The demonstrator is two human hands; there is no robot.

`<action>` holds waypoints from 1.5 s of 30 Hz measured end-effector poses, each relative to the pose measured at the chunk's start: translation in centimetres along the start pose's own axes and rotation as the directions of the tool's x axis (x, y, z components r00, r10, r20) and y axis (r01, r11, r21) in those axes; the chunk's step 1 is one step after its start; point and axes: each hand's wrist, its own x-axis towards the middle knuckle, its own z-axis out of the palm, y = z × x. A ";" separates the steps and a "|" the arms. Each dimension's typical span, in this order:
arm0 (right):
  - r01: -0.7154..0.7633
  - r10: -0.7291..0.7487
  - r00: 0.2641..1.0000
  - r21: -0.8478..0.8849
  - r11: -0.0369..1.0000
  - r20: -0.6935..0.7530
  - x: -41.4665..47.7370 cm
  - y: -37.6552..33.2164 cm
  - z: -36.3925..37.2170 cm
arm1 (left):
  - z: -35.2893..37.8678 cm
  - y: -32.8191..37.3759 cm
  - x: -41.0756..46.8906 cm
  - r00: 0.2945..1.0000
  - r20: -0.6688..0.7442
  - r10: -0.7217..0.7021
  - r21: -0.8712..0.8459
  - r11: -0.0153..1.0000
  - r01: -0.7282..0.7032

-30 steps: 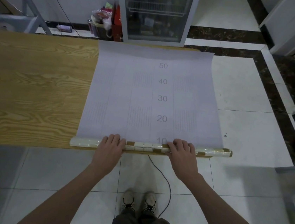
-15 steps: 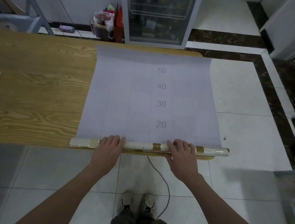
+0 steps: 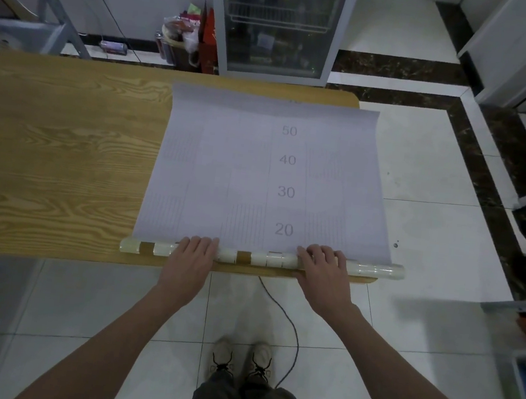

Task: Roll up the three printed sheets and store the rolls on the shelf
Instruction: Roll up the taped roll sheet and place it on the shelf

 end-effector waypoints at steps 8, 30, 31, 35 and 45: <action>0.016 -0.016 1.000 0.030 0.999 -0.011 -0.2 0.3 0.7 | -0.2 -0.1 0.2 0.999 0.004 0.051 -0.014 0.999 -0.051; -0.021 0.022 1.000 0.062 0.998 -0.002 0.9 0.4 -0.1 | -0.1 -0.9 -0.3 0.998 0.013 0.065 -0.042 0.997 -0.065; -0.014 0.015 1.000 0.058 0.998 -0.015 1.0 0.3 -0.1 | -0.2 -1.0 -0.2 0.998 0.013 0.059 -0.041 0.997 -0.058; 0.005 -0.006 1.000 0.036 0.999 0.007 1.0 0.2 -0.1 | -0.3 -0.8 -0.3 0.998 -0.017 0.067 -0.019 0.998 -0.068; 0.004 -0.006 0.999 0.037 0.999 0.036 1.1 0.8 0.2 | 0.4 -1.0 -0.2 0.998 -0.013 0.063 -0.027 0.998 -0.063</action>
